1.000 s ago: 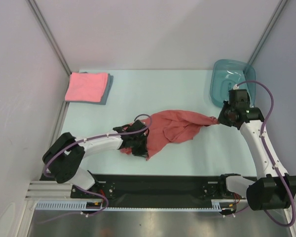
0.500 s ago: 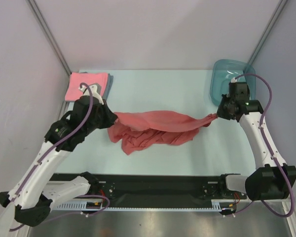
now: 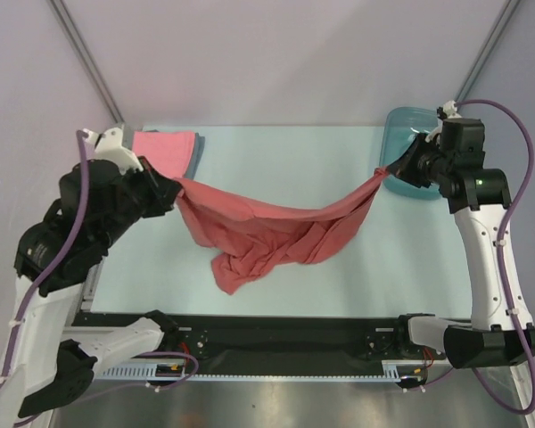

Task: Fold and stack the t-shirts
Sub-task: Flatten the tshirt out

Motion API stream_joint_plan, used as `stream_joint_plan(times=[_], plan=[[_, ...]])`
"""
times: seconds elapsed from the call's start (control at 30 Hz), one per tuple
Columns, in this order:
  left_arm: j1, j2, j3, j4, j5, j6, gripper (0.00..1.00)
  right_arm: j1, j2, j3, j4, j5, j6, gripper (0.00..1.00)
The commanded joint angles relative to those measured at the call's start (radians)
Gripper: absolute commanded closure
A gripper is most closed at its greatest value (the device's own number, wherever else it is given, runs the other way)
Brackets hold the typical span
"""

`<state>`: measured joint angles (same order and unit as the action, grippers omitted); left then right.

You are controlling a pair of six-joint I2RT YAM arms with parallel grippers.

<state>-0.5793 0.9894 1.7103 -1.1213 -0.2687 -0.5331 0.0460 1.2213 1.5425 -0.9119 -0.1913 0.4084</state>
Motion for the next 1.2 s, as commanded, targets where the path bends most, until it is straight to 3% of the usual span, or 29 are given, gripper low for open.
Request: stream_joint_plan(times=[0.0,0.17,0.3,0.5,0.8,0.97,1.17], plan=[[0.009,0.009,0.106,0.005,-0.038,0.054,1.0,0.009,-0.035,0.091,-0.039,-0.062,0.049,1.0],[0.009,0.035,0.282,0.005,-0.024,0.085,1.0,0.017,-0.066,0.183,-0.07,-0.076,0.07,1.0],[0.009,0.083,0.463,-0.037,0.016,0.107,1.0,0.017,-0.062,0.356,-0.101,-0.088,0.079,1.0],[0.009,0.045,0.501,-0.006,-0.009,0.131,0.99,0.015,-0.082,0.449,-0.096,-0.097,0.093,1.0],[0.009,0.058,0.592,0.153,0.078,0.151,1.0,0.017,-0.109,0.484,-0.042,-0.109,0.119,1.0],[0.009,0.087,0.67,0.147,0.118,0.177,1.0,0.017,-0.121,0.505,-0.041,-0.073,0.113,1.0],[0.009,0.055,0.646,0.124,0.108,0.183,1.0,0.015,-0.131,0.545,-0.082,-0.059,0.089,1.0]])
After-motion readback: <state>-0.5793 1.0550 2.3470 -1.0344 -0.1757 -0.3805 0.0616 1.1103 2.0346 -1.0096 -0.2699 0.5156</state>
